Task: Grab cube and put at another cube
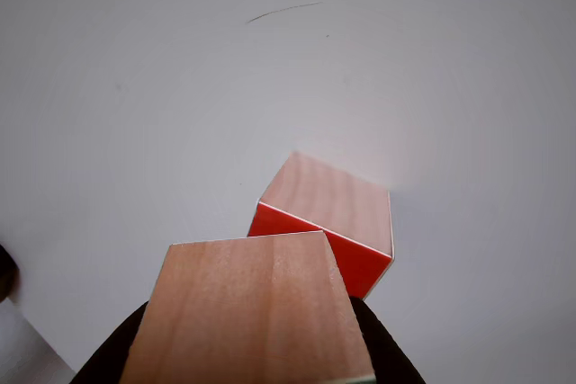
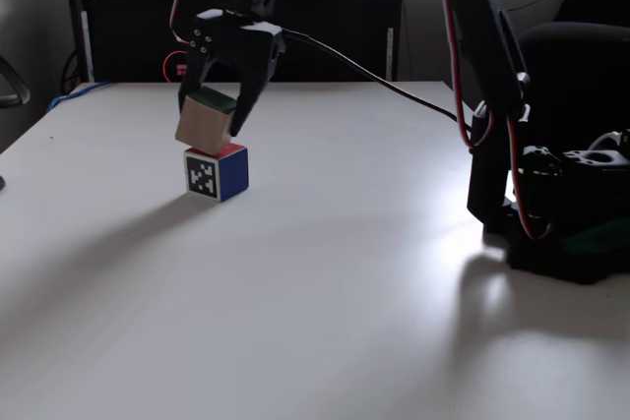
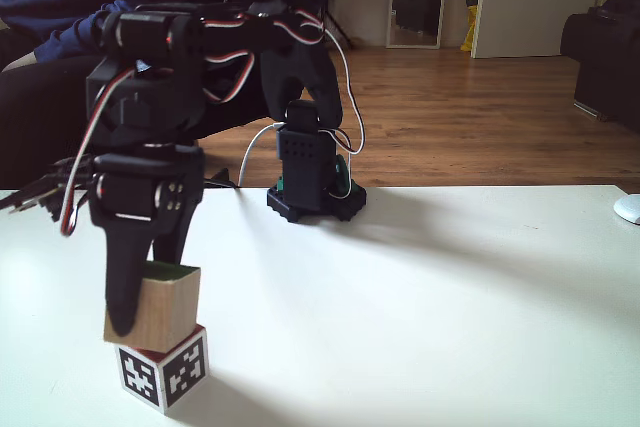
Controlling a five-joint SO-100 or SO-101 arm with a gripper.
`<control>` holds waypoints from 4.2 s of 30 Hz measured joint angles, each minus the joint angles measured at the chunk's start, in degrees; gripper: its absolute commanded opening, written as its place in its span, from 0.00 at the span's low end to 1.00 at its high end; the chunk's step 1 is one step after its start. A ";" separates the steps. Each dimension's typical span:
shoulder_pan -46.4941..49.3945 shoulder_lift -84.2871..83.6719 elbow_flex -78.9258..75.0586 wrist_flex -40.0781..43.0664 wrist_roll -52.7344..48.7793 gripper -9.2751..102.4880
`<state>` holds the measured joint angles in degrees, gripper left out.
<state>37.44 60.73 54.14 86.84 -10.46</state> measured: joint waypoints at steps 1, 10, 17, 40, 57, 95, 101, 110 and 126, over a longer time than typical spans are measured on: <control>0.00 -1.05 -1.58 1.05 0.00 0.38; 0.00 -5.80 -8.35 6.15 1.41 0.45; -0.09 -5.89 -9.05 8.44 1.49 0.51; -17.05 53.88 52.12 -15.82 1.32 0.37; -30.59 116.28 118.30 -34.28 11.60 0.08; -20.74 127.44 118.92 -13.27 5.71 0.08; -20.74 127.44 118.92 -13.27 5.71 0.09; -20.74 127.44 118.92 -13.27 5.71 0.08; -20.74 127.44 118.92 -13.27 5.71 0.08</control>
<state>16.70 188.17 173.06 73.56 -4.75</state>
